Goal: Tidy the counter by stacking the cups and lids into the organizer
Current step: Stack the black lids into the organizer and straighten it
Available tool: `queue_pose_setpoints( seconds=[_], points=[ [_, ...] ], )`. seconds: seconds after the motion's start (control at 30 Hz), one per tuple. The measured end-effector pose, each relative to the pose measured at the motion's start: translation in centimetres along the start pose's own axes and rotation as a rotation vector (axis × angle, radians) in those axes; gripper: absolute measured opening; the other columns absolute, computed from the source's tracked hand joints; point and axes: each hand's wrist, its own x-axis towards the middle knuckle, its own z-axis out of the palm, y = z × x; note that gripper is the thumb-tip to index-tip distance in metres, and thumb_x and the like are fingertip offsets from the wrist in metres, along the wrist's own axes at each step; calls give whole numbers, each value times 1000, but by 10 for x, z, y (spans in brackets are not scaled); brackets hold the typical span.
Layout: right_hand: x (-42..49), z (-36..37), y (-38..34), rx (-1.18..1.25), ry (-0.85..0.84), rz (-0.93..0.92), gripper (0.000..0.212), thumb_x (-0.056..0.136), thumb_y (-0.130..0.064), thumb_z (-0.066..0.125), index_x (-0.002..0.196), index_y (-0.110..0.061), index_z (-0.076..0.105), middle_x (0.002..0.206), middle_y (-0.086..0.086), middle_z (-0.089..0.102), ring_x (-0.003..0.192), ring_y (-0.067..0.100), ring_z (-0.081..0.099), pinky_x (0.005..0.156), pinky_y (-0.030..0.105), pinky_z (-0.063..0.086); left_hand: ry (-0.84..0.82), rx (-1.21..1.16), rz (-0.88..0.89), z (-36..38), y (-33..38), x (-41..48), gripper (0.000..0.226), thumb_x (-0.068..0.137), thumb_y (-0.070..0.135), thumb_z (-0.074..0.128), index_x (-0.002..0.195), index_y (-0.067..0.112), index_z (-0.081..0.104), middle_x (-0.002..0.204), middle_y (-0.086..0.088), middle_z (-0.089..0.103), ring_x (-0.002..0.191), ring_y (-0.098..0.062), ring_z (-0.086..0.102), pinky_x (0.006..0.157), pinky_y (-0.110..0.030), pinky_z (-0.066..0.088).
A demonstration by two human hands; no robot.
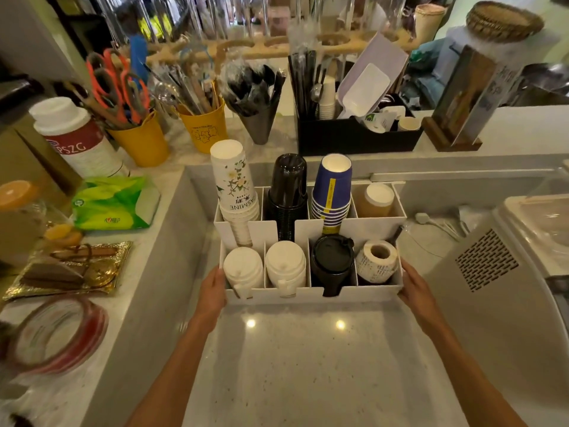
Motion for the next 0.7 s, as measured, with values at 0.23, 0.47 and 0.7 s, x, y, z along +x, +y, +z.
queue_pose_setpoints(
  seconds=[0.23,0.47,0.7],
  points=[
    [-7,7,-6,-69,-48,-90,46,103,-42,31,149,-46,24,156,-15,31,145,11,25,119,48,23,18,10,38,3,-6,0,25,104,29,35,119,34,55,110,9,61,100,-11,56,88,-41,46],
    [-14,8,-11,-61,-13,-69,46,105,-35,31,150,-43,25,155,-15,30,143,9,24,111,28,20,30,86,91,2,-7,0,29,104,28,34,126,26,54,114,1,61,103,-17,57,91,-46,48],
    [-20,17,-15,-81,61,-37,45,105,-37,28,149,-45,23,157,-11,28,141,9,23,103,27,18,80,105,119,6,-1,-6,29,105,24,34,124,20,56,110,-2,61,93,-17,58,87,-46,49]
  ],
)
